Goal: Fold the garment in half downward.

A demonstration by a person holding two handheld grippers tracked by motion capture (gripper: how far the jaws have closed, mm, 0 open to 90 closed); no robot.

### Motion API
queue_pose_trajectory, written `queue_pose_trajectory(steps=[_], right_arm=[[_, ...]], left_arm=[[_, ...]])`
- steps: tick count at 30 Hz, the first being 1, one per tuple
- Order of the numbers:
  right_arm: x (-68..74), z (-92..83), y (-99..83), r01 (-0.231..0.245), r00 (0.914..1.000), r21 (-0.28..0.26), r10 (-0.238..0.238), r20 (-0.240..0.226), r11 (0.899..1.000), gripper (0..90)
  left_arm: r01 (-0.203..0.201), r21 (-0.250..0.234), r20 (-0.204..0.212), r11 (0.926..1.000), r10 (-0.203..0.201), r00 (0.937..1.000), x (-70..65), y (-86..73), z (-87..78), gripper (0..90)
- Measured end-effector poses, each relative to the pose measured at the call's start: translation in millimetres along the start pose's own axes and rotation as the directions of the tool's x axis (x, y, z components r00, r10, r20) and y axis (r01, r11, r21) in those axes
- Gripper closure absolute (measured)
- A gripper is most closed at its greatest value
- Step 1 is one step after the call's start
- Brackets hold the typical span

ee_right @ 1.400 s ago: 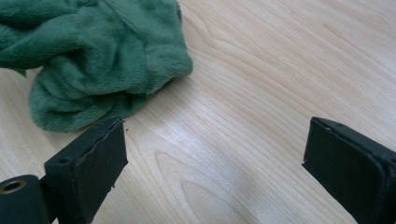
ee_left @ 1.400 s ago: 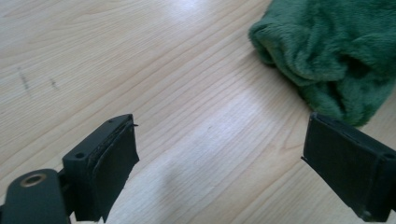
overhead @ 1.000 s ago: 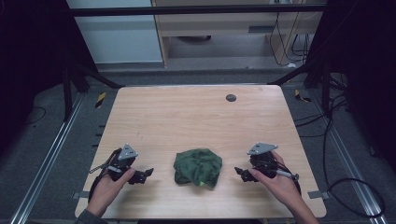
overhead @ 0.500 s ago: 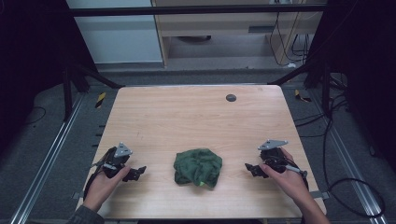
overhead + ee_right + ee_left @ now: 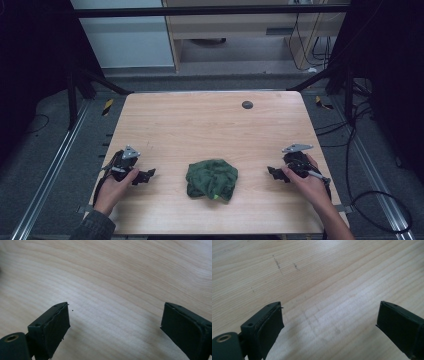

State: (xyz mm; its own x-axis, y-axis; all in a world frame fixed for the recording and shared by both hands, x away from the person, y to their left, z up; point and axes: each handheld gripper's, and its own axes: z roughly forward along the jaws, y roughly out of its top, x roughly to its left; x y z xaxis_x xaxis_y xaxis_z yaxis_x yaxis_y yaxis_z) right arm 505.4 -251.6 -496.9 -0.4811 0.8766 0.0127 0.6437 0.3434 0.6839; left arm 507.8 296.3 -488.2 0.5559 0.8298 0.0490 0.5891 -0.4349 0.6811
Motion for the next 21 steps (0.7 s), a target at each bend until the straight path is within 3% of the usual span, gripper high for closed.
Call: queue_pose_trajectory(steps=[5, 7, 11, 14, 21], right_arm=[[-5.1, 7.9, 0.3, -0.028, 0.9984, 0.002, 0.027, 0.048, 1.000, 7.9], [-7.0, 11.4, 0.2, -0.046, 0.9969, 0.004, 0.045, 0.063, 0.999, 6.1], [-7.9, 15.5, 0.6, -0.075, 0.9932, -0.030, 0.077, 0.088, 0.997, 5.2], [-6.4, 19.6, -0.7, -0.084, 0.9908, -0.064, 0.090, 0.101, 0.994, 2.2], [-5.9, 21.1, 0.3, -0.094, 0.9883, -0.058, 0.101, 0.115, 0.994, 0.4]], left_arm=[[0.021, -0.025, -0.010, 0.9995, -0.021, 0.9997, 0.7, 4.1, 10.7, 6.1], [0.010, -0.023, -0.023, 0.9997, -0.010, 0.9997, 0.4, 5.3, 16.8, 6.1], [0.062, -0.037, -0.013, 0.9974, -0.063, 0.9979, -0.6, 4.5, 27.6, 6.2], [0.061, -0.053, -0.022, 0.9967, -0.062, 0.9978, -1.8, 3.7, 30.1, 3.8], [0.064, -0.042, -0.024, 0.9971, -0.065, 0.9976, 0.0, 4.6, 31.6, 0.0]])
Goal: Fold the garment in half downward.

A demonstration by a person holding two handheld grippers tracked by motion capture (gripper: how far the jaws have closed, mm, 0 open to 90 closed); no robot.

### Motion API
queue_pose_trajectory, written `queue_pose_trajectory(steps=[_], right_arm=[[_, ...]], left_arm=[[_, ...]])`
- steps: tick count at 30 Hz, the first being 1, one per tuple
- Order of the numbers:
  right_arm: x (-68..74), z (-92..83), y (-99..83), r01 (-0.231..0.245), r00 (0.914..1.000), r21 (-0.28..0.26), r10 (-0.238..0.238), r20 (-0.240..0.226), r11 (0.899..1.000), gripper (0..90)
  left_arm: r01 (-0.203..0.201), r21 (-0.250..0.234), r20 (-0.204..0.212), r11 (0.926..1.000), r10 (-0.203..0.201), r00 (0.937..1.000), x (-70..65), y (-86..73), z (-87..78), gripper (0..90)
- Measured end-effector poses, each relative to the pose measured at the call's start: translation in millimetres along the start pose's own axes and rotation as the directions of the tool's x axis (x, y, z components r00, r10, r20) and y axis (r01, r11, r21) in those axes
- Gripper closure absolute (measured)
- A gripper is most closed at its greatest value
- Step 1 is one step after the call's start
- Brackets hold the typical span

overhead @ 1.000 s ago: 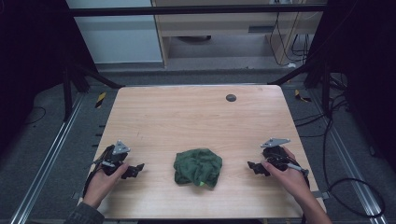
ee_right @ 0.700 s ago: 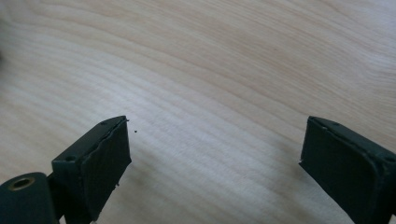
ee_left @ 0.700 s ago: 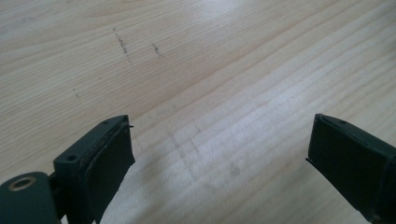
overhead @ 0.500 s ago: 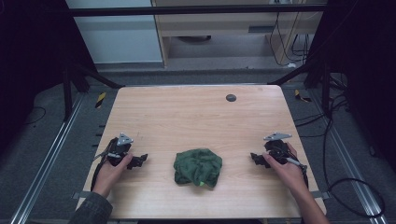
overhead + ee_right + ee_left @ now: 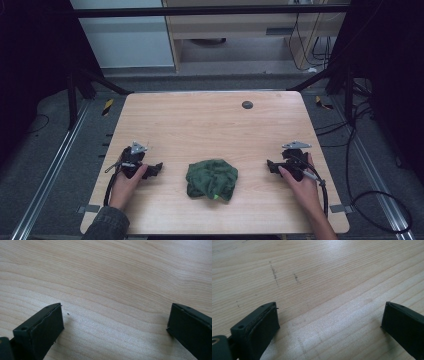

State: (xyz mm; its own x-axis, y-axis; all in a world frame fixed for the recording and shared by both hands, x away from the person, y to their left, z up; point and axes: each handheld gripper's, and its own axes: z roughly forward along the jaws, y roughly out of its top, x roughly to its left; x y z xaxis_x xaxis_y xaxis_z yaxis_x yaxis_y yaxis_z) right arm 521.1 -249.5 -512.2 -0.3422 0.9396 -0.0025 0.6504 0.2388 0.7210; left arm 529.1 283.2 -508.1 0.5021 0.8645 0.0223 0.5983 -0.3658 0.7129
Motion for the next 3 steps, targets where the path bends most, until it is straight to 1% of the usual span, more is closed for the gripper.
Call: queue_pose_trajectory(steps=[3], right_arm=[[0.9, 0.2, 0.1, -0.011, 0.9999, -0.001, 0.011, 0.006, 1.000, 0.2]], left_arm=[[0.012, -0.002, -0.001, 0.9999, -0.012, 0.9999, -0.1, -0.1, 0.2, 0.0]])
